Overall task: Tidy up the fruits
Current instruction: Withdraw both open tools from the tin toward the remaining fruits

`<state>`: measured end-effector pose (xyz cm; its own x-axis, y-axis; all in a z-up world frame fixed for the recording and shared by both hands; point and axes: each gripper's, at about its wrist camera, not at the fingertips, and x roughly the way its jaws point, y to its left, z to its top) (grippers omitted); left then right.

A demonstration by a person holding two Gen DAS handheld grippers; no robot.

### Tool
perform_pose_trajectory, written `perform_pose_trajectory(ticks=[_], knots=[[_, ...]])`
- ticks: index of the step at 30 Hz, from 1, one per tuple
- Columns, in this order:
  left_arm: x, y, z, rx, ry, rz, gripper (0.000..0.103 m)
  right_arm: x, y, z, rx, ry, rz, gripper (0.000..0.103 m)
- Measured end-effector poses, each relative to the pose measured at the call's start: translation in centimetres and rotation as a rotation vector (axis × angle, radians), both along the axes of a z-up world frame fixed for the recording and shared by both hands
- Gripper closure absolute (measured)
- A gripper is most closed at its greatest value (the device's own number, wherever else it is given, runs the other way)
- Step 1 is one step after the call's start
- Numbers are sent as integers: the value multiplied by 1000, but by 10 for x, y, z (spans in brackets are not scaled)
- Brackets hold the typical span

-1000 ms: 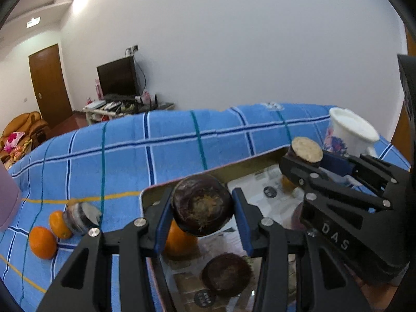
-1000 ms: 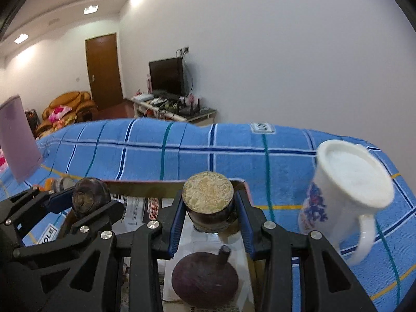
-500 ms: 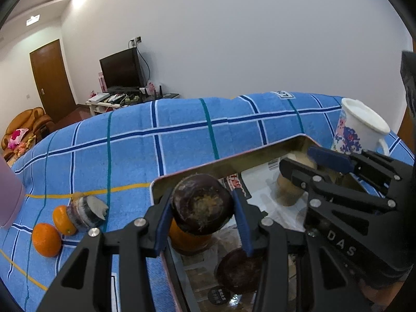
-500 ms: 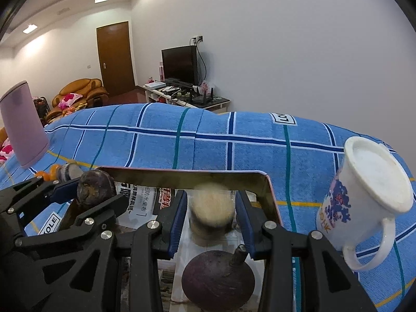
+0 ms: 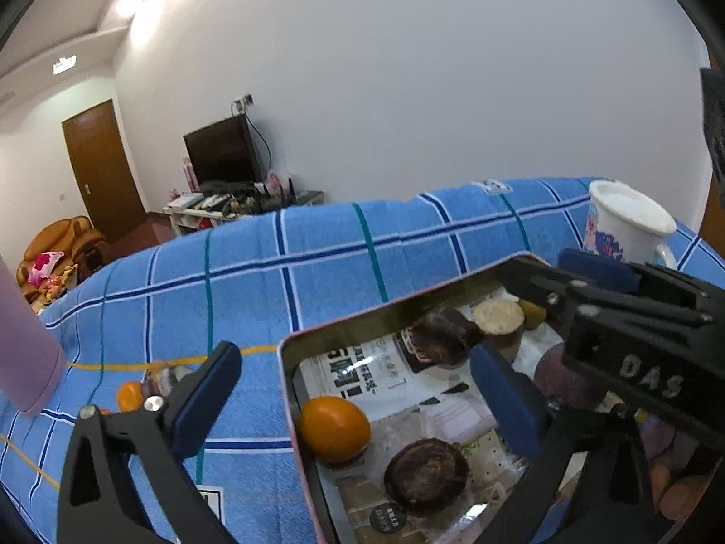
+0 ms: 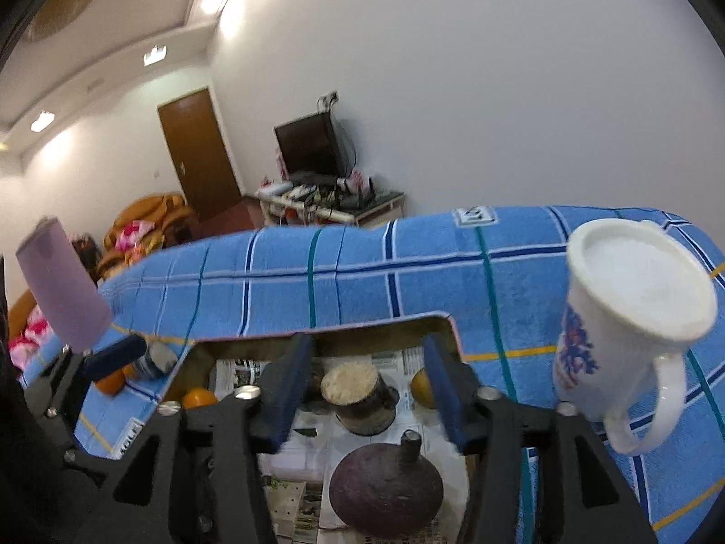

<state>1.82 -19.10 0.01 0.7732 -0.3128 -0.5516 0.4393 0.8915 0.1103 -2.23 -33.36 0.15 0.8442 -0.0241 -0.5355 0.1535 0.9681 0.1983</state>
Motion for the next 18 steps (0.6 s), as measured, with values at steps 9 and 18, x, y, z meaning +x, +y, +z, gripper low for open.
perform_pose_trajectory(ticks=[9,18], knots=[[-13,18,15,-64,-103,74,0,-21,7,14,-88,-127,-122,32],[-13,42,21,-99,-154,159,0,-40,9,23,-131,-224,-185,32]])
